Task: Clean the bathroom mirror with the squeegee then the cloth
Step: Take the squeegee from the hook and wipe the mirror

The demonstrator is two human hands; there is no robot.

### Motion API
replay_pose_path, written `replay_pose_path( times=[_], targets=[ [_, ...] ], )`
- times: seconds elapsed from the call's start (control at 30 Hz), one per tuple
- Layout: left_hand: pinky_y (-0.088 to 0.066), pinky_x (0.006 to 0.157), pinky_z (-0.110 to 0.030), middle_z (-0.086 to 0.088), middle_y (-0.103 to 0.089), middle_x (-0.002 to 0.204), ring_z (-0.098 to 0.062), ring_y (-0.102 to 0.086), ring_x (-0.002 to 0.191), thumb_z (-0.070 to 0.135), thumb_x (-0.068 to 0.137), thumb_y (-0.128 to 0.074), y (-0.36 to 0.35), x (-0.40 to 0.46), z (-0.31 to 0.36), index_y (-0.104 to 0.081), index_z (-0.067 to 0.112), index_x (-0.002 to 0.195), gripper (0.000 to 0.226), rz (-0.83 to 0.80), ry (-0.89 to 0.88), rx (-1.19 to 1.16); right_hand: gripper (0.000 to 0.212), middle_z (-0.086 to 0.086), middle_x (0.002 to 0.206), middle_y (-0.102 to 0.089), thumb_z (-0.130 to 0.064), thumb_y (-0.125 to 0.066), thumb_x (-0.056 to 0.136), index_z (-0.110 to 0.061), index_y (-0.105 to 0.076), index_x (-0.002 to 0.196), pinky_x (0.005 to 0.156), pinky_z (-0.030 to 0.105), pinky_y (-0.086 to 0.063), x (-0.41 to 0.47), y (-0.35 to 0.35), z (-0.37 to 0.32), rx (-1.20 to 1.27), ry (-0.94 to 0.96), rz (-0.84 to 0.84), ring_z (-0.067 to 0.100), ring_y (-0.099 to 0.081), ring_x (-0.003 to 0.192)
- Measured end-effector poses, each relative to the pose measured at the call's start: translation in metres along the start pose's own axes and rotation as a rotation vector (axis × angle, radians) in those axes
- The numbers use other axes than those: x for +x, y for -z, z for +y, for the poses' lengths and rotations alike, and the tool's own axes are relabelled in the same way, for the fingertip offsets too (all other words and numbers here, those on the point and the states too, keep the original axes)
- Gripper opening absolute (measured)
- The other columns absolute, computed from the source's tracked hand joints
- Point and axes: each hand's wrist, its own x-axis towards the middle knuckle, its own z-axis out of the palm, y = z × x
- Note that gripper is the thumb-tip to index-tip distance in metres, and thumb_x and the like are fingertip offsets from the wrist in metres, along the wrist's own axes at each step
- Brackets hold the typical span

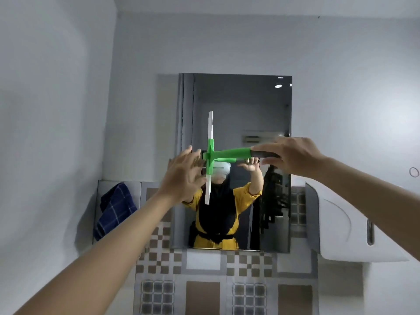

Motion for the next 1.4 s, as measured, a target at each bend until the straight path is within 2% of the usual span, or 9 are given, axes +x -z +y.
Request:
replay_pose_path(
  times=[0.17,0.33,0.5,0.63,0.73,0.97,1.07,1.23,1.4],
  targets=[
    [-0.013,0.113,-0.057,-0.008,-0.015,0.155,-0.026,-0.013,0.142,0.054,0.069,-0.066,0.012,0.035,-0.051,-0.020,0.014,0.143,0.096,-0.020,0.022,0.205,0.035,0.002,0.084,-0.063,-0.038,-0.055,0.088,-0.032,-0.060,0.122,0.048,0.018,-0.030,0.038,-0.004,0.022,0.059,-0.075,0.146,0.017,-0.050,0.061],
    [0.001,0.112,-0.053,-0.003,0.012,0.156,-0.023,0.006,0.143,0.072,0.056,-0.060,0.018,0.072,-0.085,0.009,0.015,0.146,0.127,-0.160,0.076,0.381,0.033,-0.002,0.100,-0.065,-0.036,-0.051,0.093,-0.040,-0.053,0.126,0.058,0.027,-0.038,0.091,-0.012,0.045,0.096,-0.162,0.191,0.024,-0.060,0.083],
    [0.009,0.109,-0.052,0.003,0.031,0.150,-0.018,0.019,0.140,0.068,0.059,-0.066,0.005,0.081,-0.118,0.028,0.019,0.140,0.134,-0.312,0.022,0.524,0.036,0.000,0.096,-0.061,-0.036,-0.049,0.094,-0.043,-0.050,0.129,0.058,0.029,-0.039,0.134,-0.022,0.049,0.126,-0.158,0.195,0.024,-0.059,0.080],
    [0.011,0.108,-0.052,0.005,0.036,0.147,-0.016,0.024,0.138,0.071,0.062,-0.062,-0.008,0.080,-0.129,0.025,0.019,0.142,0.128,-0.326,0.003,0.591,0.037,0.002,0.093,-0.059,-0.035,-0.048,0.095,-0.045,-0.049,0.130,0.058,0.030,-0.042,0.167,-0.027,0.044,0.104,-0.112,0.189,0.026,-0.059,0.075],
    [0.013,0.106,-0.051,0.003,0.033,0.148,-0.017,0.024,0.138,0.068,0.065,-0.062,-0.020,0.077,-0.132,0.020,0.017,0.143,0.124,-0.325,0.015,0.632,0.038,0.005,0.093,-0.059,-0.032,-0.048,0.095,-0.044,-0.048,0.131,0.060,0.030,-0.035,0.187,-0.029,0.039,0.066,-0.097,0.179,0.027,-0.058,0.075],
    [0.011,0.107,-0.051,0.005,0.025,0.146,-0.014,0.025,0.134,0.068,0.068,-0.058,-0.024,0.070,-0.142,0.011,0.015,0.145,0.116,-0.274,0.018,0.618,0.037,0.005,0.097,-0.059,-0.032,-0.048,0.096,-0.045,-0.049,0.130,0.062,0.032,-0.034,0.212,-0.042,0.035,0.041,-0.070,0.170,0.027,-0.059,0.081],
    [0.005,0.109,-0.055,0.001,0.018,0.150,-0.018,0.021,0.137,0.071,0.070,-0.048,-0.025,0.064,-0.148,0.007,0.013,0.145,0.110,-0.273,-0.004,0.630,0.037,0.006,0.096,-0.058,-0.033,-0.049,0.096,-0.045,-0.049,0.130,0.065,0.034,-0.037,0.218,-0.046,0.034,0.044,-0.064,0.167,0.029,-0.059,0.081],
    [0.007,0.106,-0.051,0.001,0.012,0.154,-0.016,0.016,0.141,0.076,0.073,-0.022,-0.028,0.054,-0.154,0.006,0.017,0.146,0.098,-0.259,-0.036,0.649,0.036,0.007,0.094,-0.058,-0.032,-0.050,0.095,-0.044,-0.050,0.130,0.067,0.034,-0.038,0.221,-0.048,0.038,0.068,-0.061,0.166,0.029,-0.058,0.080],
    [0.008,0.106,-0.051,0.002,0.014,0.153,-0.016,0.017,0.141,0.072,0.076,-0.028,-0.029,0.050,-0.156,0.007,0.019,0.146,0.094,-0.265,-0.049,0.660,0.036,0.007,0.095,-0.058,-0.032,-0.049,0.095,-0.043,-0.050,0.130,0.068,0.034,-0.038,0.217,-0.044,0.043,0.070,-0.075,0.154,0.028,-0.057,0.081]
  ],
)
